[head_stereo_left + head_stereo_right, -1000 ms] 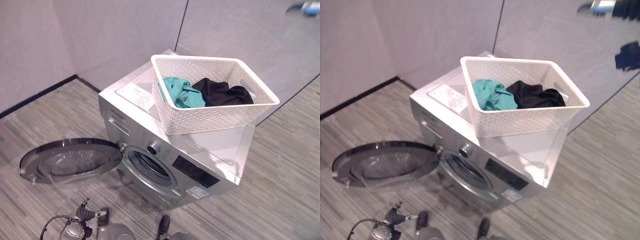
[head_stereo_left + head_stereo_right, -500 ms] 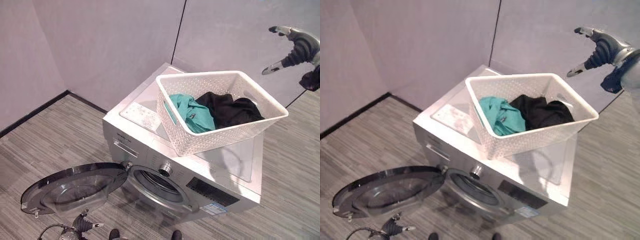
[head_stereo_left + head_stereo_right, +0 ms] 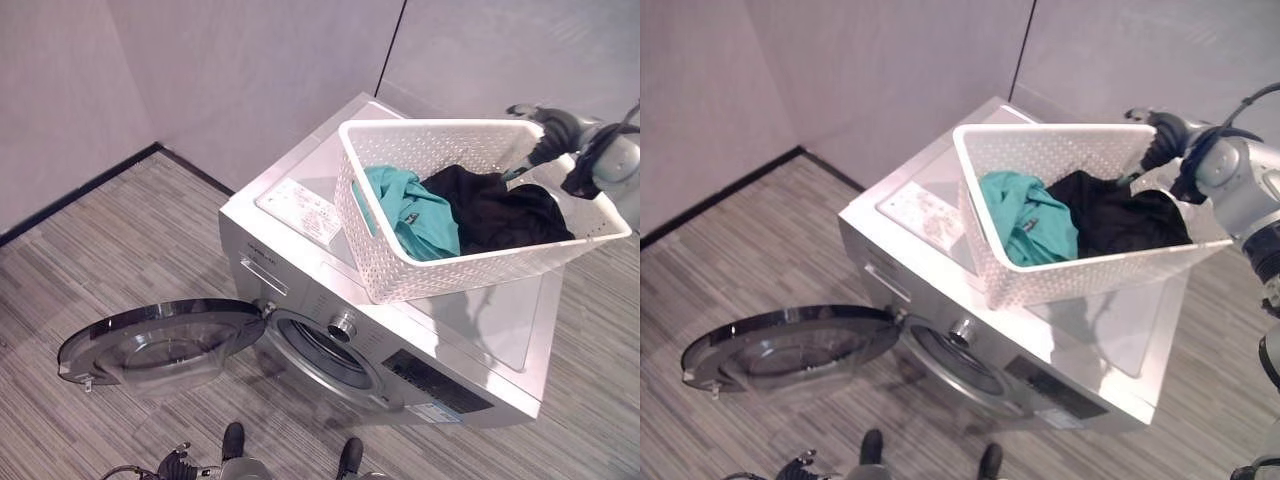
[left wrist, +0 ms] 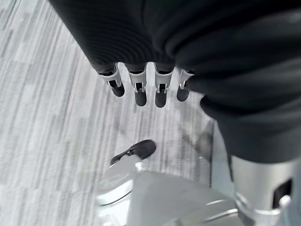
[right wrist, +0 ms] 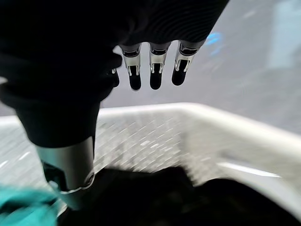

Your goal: Grab the laundry basket,head to the washer,open it,put in the laundry and shut it.

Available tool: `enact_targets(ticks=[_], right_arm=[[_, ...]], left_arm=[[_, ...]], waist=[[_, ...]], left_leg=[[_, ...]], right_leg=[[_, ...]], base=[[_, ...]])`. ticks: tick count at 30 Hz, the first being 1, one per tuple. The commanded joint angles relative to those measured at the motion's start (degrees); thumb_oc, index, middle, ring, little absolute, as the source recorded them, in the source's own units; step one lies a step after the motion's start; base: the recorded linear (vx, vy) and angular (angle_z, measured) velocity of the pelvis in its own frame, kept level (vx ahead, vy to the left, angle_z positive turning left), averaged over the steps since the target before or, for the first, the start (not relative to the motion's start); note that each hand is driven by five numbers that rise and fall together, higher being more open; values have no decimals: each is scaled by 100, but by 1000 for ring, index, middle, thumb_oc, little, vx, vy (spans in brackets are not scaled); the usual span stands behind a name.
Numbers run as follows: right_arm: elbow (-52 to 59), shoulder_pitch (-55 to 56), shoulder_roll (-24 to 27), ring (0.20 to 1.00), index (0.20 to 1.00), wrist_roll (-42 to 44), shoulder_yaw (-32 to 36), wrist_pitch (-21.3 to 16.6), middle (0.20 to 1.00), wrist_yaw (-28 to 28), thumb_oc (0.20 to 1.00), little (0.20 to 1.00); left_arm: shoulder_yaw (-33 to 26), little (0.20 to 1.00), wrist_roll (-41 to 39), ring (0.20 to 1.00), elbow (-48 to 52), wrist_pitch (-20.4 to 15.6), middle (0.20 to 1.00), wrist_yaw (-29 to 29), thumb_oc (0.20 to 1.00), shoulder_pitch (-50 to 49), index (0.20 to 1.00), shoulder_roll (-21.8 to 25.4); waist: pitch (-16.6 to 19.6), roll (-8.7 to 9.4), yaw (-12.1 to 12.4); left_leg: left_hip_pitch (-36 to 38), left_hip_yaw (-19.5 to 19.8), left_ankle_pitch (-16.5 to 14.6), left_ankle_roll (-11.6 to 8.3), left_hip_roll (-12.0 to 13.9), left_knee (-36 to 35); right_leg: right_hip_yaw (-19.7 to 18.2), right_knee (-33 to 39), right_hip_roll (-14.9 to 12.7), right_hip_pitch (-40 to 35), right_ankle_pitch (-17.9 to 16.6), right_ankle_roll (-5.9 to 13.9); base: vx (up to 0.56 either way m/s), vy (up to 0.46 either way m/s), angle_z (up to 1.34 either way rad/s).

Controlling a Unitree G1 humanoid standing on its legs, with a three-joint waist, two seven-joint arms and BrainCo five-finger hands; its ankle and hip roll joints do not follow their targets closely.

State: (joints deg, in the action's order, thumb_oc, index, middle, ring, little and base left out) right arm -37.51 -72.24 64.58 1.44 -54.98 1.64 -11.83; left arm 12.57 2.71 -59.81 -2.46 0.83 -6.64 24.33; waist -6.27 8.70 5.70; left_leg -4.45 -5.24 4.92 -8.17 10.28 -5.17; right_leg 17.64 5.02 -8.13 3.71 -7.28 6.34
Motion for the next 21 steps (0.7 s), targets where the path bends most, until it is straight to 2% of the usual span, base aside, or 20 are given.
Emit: enact_targets(ticks=[1,7,14,21], right_arm=[[-204,-513,354,1000,1000,-18,-352,-66,1000,-128,1000,1000],[-478,-522,433,1000,1000,-230,-741,-73,1000,-391,1000,1000],[133,-296,1176,1000,1000,-283,-1330,-171,1000,-878,1000,1000],[352,71,1230,1000,1000,-181,-1319,-220,1000,-1063,1000,1000]], left_arm=[[206,1000,-127,1000,-187,-90,1000,-39,1000,451,1000,88],[192,1000,-243,1000,-149,-95,1000,-34,1000,553,1000,144],[193,1000,-306,1000,-224,-90,1000,-124,1000,631,1000,90],[222,1000,-389,1000,-84,-123,1000,-143,1000,674,1000,69]], waist=[[-345,159,226],[-462,233,338],[-596,324,355],[-665,301,350]], left_leg=[[18,119,-231,236,67,17],[-135,212,-183,214,76,17],[-256,302,-151,165,126,17],[-235,264,-162,157,147,17]], right_leg=[[189,-189,-343,-248,371,328],[316,-167,-347,-194,353,344],[441,-184,-317,-155,382,350],[412,-192,-311,-114,370,363]], base=[[2,-2,6],[-1,-10,6],[19,-26,11],[4,-2,1]])
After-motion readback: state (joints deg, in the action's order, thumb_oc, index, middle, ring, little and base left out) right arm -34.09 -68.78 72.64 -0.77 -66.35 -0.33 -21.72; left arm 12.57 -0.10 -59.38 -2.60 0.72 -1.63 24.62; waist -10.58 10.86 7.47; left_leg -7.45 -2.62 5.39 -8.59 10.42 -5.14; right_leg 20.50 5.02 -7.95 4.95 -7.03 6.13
